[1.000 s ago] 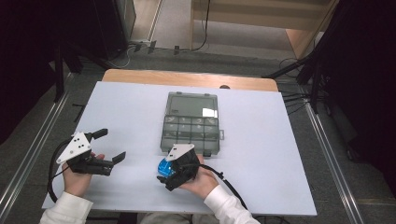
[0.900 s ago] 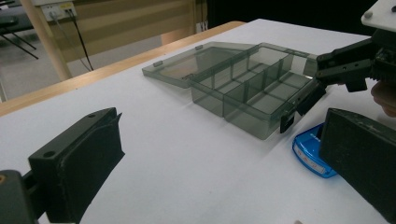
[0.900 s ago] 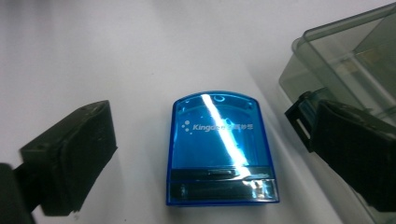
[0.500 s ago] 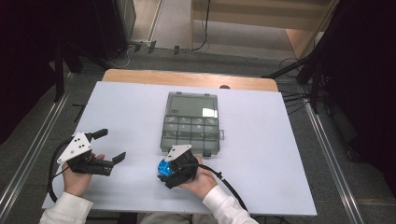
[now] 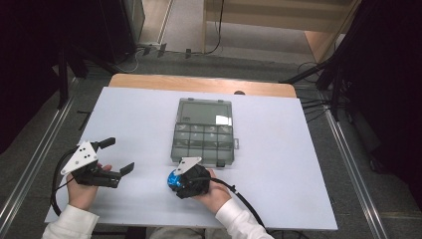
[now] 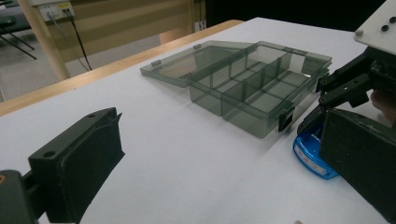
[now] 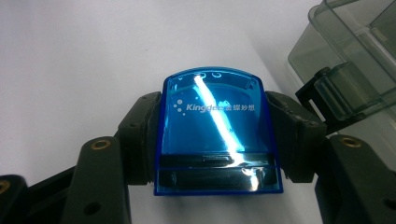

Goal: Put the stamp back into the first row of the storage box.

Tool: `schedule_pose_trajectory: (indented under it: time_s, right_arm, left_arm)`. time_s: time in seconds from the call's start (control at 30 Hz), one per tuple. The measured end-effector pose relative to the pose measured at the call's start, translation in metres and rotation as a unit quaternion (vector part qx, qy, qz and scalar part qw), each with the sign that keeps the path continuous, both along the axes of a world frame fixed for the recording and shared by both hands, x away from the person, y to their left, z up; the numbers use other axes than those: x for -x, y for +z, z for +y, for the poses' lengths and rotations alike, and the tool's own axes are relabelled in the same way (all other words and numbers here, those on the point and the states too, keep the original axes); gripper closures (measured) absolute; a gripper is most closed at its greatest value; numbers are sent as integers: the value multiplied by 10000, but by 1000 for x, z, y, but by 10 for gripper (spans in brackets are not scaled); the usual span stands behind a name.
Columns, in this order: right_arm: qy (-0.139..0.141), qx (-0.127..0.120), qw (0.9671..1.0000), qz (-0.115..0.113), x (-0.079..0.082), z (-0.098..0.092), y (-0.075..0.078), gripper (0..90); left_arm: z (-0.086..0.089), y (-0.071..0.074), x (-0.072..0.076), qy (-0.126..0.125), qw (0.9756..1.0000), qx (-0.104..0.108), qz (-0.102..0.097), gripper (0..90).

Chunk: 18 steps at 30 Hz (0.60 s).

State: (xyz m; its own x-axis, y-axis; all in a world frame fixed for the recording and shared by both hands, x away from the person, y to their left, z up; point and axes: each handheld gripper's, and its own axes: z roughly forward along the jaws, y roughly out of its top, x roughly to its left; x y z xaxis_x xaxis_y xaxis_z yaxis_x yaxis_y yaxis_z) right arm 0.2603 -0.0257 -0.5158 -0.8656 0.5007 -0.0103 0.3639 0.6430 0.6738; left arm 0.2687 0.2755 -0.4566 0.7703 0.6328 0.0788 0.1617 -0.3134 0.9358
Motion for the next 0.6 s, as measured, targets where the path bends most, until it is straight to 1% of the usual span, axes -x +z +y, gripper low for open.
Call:
schedule_pose_trajectory:
  time_s: [0.1, 0.13, 0.3, 0.6]
  right_arm:
    - [28, 24, 10000, -25, 0, 0, 0, 424]
    - [-4, 53, 10000, -2, 1, 1, 1, 424]
    - [48, 90, 9999, 29, 0, -1, 3, 425]
    - [-10, -17, 10000, -48, -4, -12, 16, 426]
  left_arm:
    - [0, 0, 0, -8, 10000, -6, 5, 0]
    - [0, 0, 0, -11, 10000, -9, 3, 0]
    - [0, 0, 0, -14, 10000, -13, 10, 0]
    - [0, 0, 0, -11, 10000, -24, 25, 0]
